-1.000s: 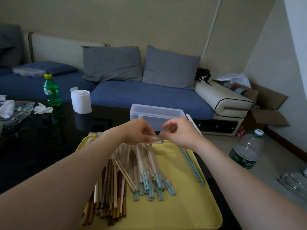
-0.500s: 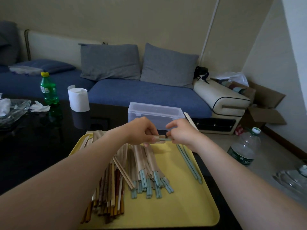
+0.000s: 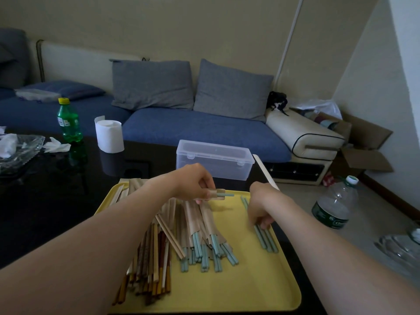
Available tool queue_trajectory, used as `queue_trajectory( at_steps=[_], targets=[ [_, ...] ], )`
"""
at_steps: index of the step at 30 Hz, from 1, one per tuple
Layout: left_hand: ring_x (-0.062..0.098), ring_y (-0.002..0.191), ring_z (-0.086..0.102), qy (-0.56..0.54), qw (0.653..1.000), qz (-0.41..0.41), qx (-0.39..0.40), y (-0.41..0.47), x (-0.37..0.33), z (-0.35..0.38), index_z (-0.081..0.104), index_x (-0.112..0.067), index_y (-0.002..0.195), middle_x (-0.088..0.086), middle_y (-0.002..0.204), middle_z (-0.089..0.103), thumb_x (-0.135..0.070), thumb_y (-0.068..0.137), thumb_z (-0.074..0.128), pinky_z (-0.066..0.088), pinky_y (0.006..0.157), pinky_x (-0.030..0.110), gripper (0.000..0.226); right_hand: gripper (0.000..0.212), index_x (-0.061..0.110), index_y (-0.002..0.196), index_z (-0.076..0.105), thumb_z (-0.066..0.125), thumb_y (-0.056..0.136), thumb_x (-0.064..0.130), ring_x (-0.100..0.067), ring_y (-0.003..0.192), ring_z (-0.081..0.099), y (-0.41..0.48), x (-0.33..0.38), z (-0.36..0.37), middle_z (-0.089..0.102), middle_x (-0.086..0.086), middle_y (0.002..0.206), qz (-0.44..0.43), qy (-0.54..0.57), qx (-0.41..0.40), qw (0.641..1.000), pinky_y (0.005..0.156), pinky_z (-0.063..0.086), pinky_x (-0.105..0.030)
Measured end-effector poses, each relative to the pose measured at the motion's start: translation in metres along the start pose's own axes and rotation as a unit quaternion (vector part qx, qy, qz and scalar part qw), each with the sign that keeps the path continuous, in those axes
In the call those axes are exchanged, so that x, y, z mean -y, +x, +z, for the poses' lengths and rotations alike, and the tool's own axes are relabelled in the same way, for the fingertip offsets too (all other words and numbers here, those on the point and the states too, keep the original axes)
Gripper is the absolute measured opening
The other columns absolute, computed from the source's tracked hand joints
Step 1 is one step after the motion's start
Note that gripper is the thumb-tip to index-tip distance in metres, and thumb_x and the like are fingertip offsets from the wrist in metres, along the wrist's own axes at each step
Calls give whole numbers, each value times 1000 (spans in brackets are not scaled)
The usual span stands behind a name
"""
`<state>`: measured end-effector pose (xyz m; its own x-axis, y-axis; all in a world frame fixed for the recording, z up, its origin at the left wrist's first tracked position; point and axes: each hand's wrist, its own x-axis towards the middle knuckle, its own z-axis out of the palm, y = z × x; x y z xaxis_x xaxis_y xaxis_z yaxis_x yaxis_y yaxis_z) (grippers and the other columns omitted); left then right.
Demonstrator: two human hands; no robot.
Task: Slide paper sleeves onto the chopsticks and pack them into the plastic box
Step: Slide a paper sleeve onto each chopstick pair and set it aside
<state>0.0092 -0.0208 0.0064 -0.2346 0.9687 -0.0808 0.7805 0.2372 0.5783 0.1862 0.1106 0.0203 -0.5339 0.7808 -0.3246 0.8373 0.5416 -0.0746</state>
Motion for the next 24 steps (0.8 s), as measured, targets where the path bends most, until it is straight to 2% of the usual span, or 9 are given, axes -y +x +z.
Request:
queue_trajectory(
  at_steps=[4, 6, 11, 14, 16, 18, 21, 24],
  targets=[
    [5, 82, 76, 6, 1000, -4, -2, -2, 3, -1, 73, -25, 107, -5, 92, 80, -24, 101, 69, 61, 93, 35, 8, 37, 6, 112, 58, 84, 87, -3, -28, 74, 83, -2, 1, 0, 74, -19, 96, 4, 7, 6, 1000, 77, 69, -44],
    [5, 82, 76, 10, 1000, -9, 2, -3, 4, -2, 72, -26, 107, -4, 92, 80, -23, 101, 68, 61, 93, 36, 8, 37, 7, 110, 58, 83, 86, -3, -28, 75, 83, -3, 1, 1, 72, -18, 98, -3, -7, 5, 1000, 77, 69, -44],
    [5, 82, 76, 16, 1000, -17, -1, -4, 4, -2, 72, -27, 106, -4, 94, 79, -22, 101, 67, 62, 91, 33, 9, 42, 11, 117, 58, 85, 85, 6, -27, 93, 78, -4, 3, 2, 64, -10, 104, -41, -73, 6, 996, 88, 67, -43],
    [6, 87, 75, 32, 999, -23, -16, -3, 6, -2, 73, -29, 104, -7, 95, 77, -24, 100, 68, 61, 92, 32, 8, 27, 15, 104, 58, 79, 87, 12, -23, 82, 75, -2, 3, 2, 65, -7, 99, -64, -70, -37, 995, 78, 67, -37],
    [8, 94, 71, 46, 998, -31, -30, -3, 6, -2, 73, -30, 103, -11, 98, 73, -25, 100, 68, 58, 92, 29, 8, 12, 14, 93, 63, 72, 86, 15, -21, 71, 73, 2, 3, 1, 71, -5, 86, -95, -37, -90, 991, 71, 65, -36],
    [9, 97, 68, 49, 997, -44, -42, -3, 7, -2, 72, -30, 103, -11, 99, 70, -24, 101, 67, 55, 89, 26, 7, 7, 14, 85, 70, 70, 82, 20, -20, 70, 75, 7, 2, 0, 75, -3, 74, -143, 29, -137, 980, 72, 67, -40],
    [10, 97, 67, 50, 994, -67, -66, -2, 10, -3, 70, -31, 100, -8, 101, 69, -23, 101, 67, 53, 84, 25, 8, 6, 24, 80, 71, 77, 79, 26, -14, 71, 71, 5, 4, -1, 73, 5, 74, -231, 106, -177, 951, 72, 65, -38],
    [10, 98, 64, 46, 993, -70, -84, -4, 14, -4, 66, -33, 100, -8, 103, 66, -23, 101, 66, 48, 82, 25, 10, 9, 28, 80, 70, 78, 79, 24, -14, 76, 69, 2, 5, 0, 70, 8, 77, -273, 72, -162, 945, 69, 60, -35]
  ],
)
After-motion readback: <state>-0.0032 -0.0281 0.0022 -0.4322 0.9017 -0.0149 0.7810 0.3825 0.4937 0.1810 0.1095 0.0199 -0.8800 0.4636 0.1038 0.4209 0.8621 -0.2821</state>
